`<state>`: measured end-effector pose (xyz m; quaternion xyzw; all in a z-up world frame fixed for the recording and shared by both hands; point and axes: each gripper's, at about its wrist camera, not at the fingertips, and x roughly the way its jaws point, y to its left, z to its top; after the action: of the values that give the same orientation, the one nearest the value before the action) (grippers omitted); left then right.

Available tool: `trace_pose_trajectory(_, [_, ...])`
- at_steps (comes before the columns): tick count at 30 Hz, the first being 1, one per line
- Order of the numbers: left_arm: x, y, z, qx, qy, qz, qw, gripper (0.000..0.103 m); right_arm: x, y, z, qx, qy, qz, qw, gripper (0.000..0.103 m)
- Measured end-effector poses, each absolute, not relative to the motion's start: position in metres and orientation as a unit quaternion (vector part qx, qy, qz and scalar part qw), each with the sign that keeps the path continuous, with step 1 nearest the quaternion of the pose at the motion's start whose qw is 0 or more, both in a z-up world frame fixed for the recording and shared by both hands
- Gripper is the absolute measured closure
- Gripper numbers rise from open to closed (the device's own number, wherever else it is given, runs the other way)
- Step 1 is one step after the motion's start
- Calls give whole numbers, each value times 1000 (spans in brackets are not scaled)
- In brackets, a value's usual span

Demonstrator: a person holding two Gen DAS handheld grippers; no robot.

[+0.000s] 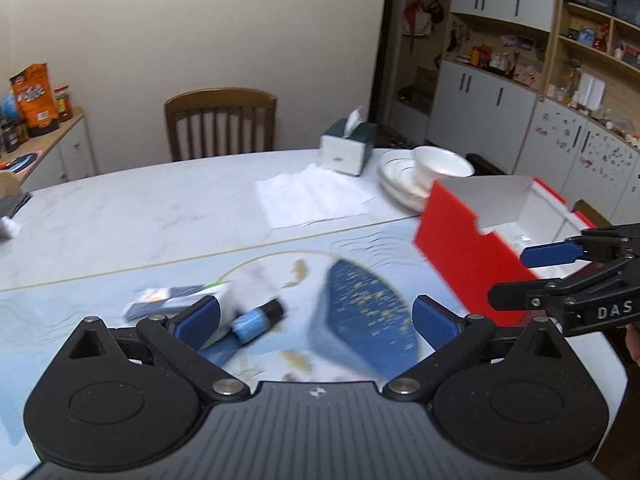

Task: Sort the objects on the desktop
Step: 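Withdraw both tools from the box back over the table, then move the right tool to the pink binder clip while the left tool reaches the blueberry bread bag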

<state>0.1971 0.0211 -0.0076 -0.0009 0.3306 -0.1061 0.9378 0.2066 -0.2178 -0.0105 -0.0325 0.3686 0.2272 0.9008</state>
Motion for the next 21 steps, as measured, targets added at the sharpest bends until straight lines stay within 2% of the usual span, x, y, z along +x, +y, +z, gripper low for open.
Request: trace_pose_trajectory(21, [186, 127, -60, 17, 371, -44, 928, 0, 186, -122, -61, -50, 425, 233, 873, 25])
